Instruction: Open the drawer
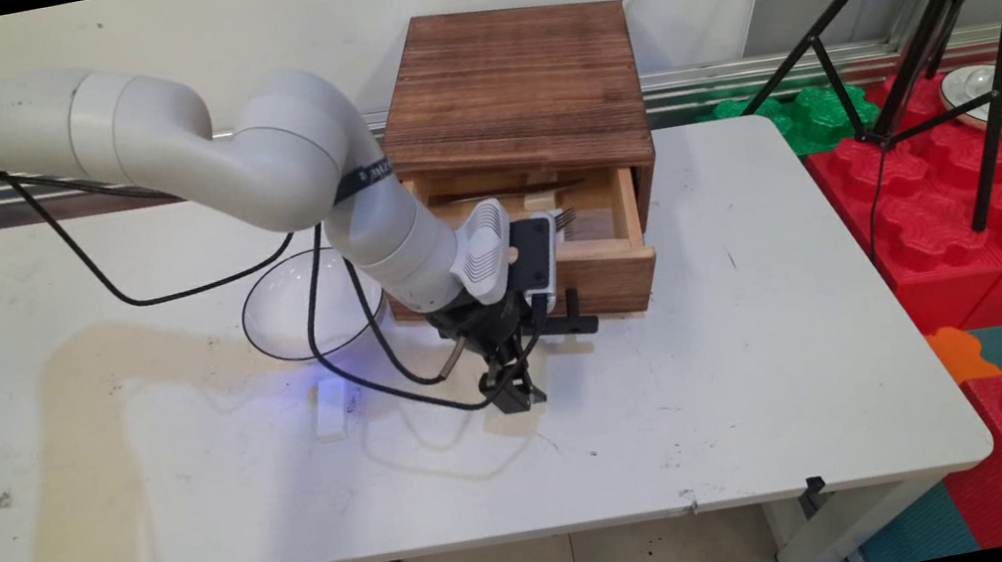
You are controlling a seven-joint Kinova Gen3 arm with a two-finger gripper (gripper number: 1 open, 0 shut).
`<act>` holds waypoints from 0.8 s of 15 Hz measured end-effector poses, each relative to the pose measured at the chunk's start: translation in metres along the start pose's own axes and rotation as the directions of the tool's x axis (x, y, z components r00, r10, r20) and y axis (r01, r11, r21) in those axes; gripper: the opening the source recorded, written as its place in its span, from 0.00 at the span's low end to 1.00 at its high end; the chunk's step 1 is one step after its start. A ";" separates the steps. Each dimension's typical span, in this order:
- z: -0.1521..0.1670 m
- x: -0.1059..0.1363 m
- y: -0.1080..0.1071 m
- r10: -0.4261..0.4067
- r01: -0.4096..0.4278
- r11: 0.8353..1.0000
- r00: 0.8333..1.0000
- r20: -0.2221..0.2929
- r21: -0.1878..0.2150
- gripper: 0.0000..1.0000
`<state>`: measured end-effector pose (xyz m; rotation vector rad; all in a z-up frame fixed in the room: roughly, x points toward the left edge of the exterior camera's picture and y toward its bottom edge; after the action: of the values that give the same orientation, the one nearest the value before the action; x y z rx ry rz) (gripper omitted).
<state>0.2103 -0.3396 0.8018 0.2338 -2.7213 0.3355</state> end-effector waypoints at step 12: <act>-0.002 0.005 0.040 0.025 -0.025 0.999 1.000 -0.014 -0.020 1.00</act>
<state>0.1988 -0.3016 0.7979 0.1909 -2.7143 0.3153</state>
